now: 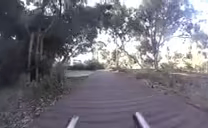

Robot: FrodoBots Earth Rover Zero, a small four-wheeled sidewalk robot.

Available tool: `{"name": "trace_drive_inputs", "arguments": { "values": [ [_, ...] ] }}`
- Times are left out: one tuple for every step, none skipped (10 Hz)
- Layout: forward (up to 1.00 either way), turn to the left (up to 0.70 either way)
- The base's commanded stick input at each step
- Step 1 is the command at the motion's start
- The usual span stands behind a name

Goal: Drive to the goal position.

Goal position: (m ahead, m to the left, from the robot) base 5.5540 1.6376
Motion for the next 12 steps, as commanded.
{"name": "trace_drive_inputs", "arguments": {
  "values": [
    [1.00,0.00],
    [1.00,0.00],
    [1.00,0.00],
    [1.00,0.00],
    [1.00,0.00],
    [1.00,0.00],
    [1.00,0.00],
    [1.00,0.00],
    [1.00,0.00],
    [1.00,0.00],
    [1.00,0.00],
    [1.00,0.12]
  ]
}}
